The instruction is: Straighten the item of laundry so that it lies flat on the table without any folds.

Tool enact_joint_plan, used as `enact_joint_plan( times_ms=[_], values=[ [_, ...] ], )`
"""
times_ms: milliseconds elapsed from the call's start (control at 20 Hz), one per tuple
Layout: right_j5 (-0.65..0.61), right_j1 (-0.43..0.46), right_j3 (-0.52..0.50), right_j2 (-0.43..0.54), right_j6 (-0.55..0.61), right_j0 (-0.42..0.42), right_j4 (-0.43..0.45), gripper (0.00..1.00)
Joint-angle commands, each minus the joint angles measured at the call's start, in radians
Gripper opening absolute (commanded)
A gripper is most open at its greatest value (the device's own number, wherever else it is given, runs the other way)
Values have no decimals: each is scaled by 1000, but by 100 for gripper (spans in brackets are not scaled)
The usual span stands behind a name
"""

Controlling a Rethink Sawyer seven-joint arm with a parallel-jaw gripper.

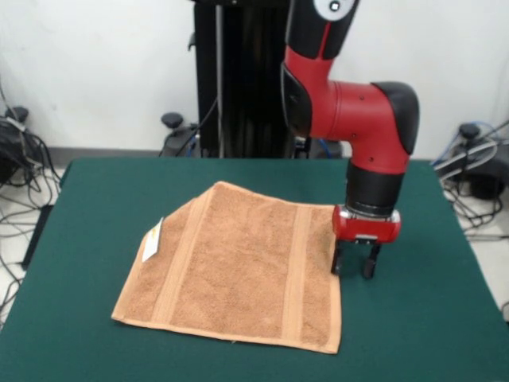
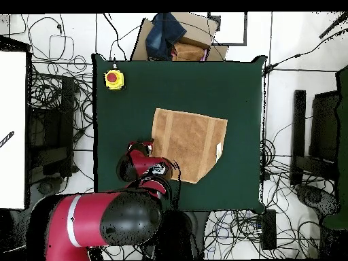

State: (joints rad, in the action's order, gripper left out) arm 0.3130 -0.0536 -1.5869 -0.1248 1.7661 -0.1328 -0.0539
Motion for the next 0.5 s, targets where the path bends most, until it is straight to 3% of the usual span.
enact_joint_plan(
  times_ms=[50, 300, 500],
  values=[
    [-47, 79, 35, -31, 135, 27, -42, 100],
    [-66, 40, -7, 1, 151, 51, -22, 100],
    [-76, 11, -21, -31, 134, 24, -16, 100]
  ],
)
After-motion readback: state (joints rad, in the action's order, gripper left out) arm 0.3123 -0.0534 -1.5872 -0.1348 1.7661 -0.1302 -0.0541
